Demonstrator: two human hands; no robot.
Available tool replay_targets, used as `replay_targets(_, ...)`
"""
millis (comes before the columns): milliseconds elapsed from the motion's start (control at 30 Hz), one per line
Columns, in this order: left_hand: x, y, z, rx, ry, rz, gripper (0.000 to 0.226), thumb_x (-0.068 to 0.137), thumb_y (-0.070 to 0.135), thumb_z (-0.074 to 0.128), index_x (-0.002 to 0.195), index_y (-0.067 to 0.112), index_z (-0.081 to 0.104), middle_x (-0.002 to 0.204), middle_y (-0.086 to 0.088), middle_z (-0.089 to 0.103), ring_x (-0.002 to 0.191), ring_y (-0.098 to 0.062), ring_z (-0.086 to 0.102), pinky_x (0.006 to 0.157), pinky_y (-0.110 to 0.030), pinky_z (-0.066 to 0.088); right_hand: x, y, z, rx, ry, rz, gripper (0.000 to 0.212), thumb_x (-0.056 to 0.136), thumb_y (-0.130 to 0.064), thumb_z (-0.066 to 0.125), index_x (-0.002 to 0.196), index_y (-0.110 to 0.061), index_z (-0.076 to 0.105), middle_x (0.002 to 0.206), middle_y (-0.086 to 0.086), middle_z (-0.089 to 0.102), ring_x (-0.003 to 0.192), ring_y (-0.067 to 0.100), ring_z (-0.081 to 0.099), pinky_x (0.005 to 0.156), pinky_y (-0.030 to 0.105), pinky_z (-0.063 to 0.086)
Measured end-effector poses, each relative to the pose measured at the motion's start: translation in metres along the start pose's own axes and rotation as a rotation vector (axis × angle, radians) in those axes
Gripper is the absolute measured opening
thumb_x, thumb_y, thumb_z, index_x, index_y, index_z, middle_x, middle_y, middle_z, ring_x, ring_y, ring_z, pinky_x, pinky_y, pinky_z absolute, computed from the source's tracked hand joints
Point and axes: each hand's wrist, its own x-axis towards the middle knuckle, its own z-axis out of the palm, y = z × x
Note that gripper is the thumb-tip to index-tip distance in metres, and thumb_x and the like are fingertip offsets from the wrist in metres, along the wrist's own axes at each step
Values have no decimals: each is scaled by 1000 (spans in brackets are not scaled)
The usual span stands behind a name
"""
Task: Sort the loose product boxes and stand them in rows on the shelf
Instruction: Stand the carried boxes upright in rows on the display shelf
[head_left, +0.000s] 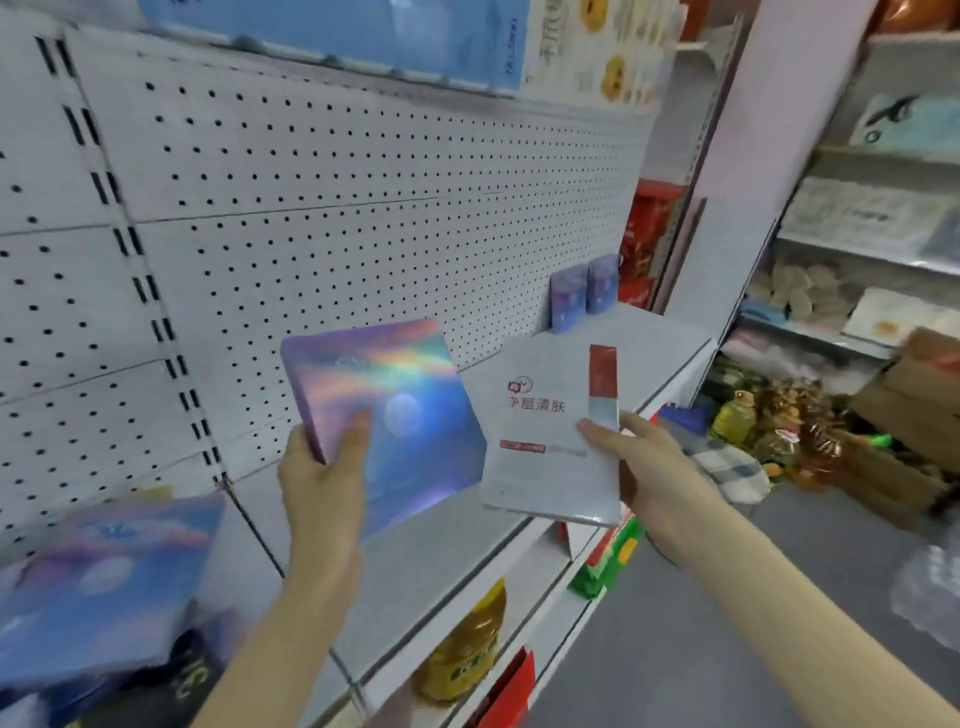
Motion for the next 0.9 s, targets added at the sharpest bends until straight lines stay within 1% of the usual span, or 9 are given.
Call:
replay_targets(100,-1,-35,37,41,47,0,11,91,15,62,86,24,57,80,8,59,66,-1,52,55,-11,40,57,0,-32,-119,-118,-9,31,86,-9,67,117,-6,63,100,8,75,87,25,72,74,35,58)
replay_targets(167,-5,-53,59,60,72,-44,10,91,14,62,90,23,58,83,3,61,73,-10,54,61,-17,42,92,-1,-50,-172,-160,3,27,87,-9,66,114,-5,66,97,10,75,80,23,71,71,34,56)
replay_targets(267,-10,-72,84,89,122,-126,6,90,16,63,90,19,58,90,-6,60,80,-20,53,68,-30,42,142,-6,-68,-175,-218,39,27,88,-12,66,113,-3,65,105,17,72,89,34,69,74,39,56)
replay_targets(367,-11,-84,95,119,185,-139,3,91,16,62,92,17,59,91,-7,61,80,-20,55,71,-33,44,188,-9,-68,-149,-271,66,31,88,-14,66,115,-1,63,107,17,71,92,36,70,70,39,60)
replay_targets(500,-3,-104,95,171,346,-156,10,91,16,61,97,8,59,80,-2,58,63,-7,55,53,-15,42,234,6,-43,-85,-407,201,37,88,-16,65,120,4,59,110,21,70,97,38,68,67,40,61)
replay_targets(600,18,-128,96,169,458,-205,20,91,17,63,101,0,59,82,-8,56,71,-19,49,58,-25,37,266,20,-18,-84,-491,290,30,88,-12,66,113,3,62,105,20,71,80,31,71,59,37,59)
replay_targets(667,35,-142,98,156,493,-225,20,91,18,63,97,0,59,80,-9,54,70,-20,47,60,-28,36,289,29,-1,-117,-503,283,29,87,-10,66,112,4,61,105,21,70,75,30,69,70,40,57)
replay_targets(733,53,-158,99,185,524,-235,18,91,18,63,96,1,59,79,-7,54,69,-18,47,59,-28,36,312,38,11,-156,-484,269,34,87,-10,66,116,7,58,108,22,69,81,33,66,80,46,48)
replay_targets(900,81,-195,95,192,572,-289,12,91,16,61,97,5,60,87,-9,61,77,-22,53,68,-34,42,368,47,39,-278,-523,195,28,86,-9,68,112,0,63,111,21,69,90,39,66,81,50,49)
